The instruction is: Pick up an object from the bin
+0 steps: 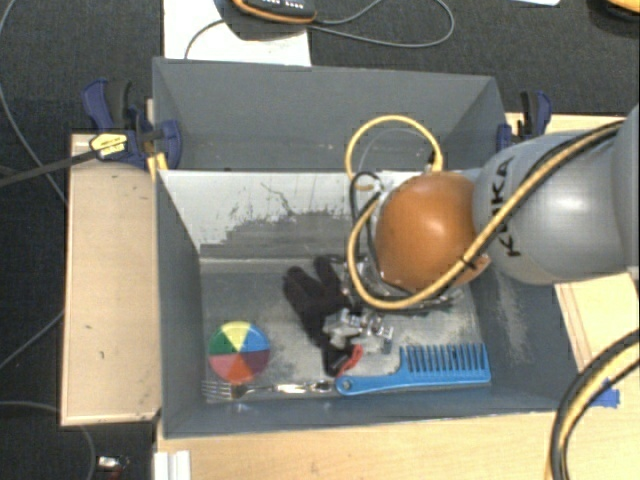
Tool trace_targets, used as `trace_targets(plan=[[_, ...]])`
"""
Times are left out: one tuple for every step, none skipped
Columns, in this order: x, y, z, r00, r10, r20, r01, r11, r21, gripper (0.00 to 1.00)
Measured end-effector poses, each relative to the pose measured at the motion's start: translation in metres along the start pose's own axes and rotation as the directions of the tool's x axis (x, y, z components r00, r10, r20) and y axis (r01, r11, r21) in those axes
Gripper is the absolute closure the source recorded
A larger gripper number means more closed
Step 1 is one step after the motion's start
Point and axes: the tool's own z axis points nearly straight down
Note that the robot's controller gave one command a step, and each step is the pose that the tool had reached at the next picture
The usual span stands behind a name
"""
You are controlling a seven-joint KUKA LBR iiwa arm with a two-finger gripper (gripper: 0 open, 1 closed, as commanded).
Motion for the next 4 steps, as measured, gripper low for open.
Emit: trace_targets(plan=[[0.0,0.0,-0.006,1.0,0.003,0.002,-0.003,1.0,0.001,1.0],[0.0,0.001,-0.02,1.0,0.005,0.002,-0.005,1.0,-0.001,1.0],[0.0,0.003,-0.047,1.0,0.005,-0.001,-0.005,1.0,-0.008,1.0],[-0.001,0.001,-0.08,1.0,0.008,0.003,-0.008,1.0,-0.002,1.0]])
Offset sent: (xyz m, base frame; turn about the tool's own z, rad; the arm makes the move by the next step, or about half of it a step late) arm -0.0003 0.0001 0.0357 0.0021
